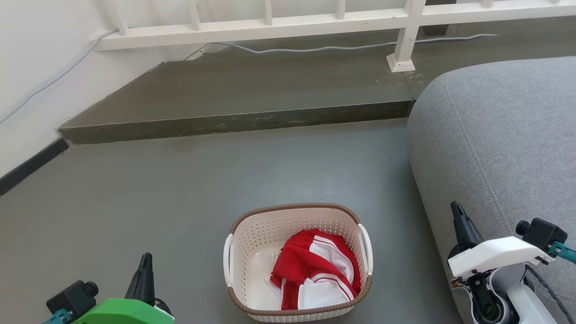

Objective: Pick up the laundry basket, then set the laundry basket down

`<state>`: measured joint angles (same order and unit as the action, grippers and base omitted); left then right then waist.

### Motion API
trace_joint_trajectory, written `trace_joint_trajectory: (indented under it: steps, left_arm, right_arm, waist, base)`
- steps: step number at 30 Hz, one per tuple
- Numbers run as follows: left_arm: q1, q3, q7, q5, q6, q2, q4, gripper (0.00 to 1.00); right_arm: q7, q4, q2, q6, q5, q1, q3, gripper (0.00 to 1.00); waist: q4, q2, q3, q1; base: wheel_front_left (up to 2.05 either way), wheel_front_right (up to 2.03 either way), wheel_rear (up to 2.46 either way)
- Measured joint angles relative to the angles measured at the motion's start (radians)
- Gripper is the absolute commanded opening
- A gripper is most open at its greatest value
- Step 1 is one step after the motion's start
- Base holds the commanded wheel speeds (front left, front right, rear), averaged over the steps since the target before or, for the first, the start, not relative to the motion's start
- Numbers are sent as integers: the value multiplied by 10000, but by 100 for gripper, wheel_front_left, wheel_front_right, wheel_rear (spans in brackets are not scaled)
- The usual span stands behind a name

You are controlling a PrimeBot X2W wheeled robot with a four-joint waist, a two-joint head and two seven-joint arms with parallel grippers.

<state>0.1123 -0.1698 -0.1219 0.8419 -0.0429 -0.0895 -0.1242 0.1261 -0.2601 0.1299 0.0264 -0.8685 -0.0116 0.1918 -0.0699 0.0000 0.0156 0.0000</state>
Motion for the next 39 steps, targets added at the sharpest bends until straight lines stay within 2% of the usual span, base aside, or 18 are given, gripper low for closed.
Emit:
trace_joint_trajectory:
  steps: [29, 39]
  left_arm:
    - [-713, 727, 784, 4006, 619, -21, -589, 0]
    - [-947, 1005, 1039, 5367, 957, -25, -746, 0]
  right_arm:
    - [-947, -4, -265, -631, -3720, -132, -1296, 0]
    - [-1260, -15, -347, -894, -4989, -218, -1745, 0]
  waist:
    - [336, 0, -58, 0]
    - [451, 0, -79, 0]
  base:
    - [0, 0, 0]
    - [0, 0, 0]
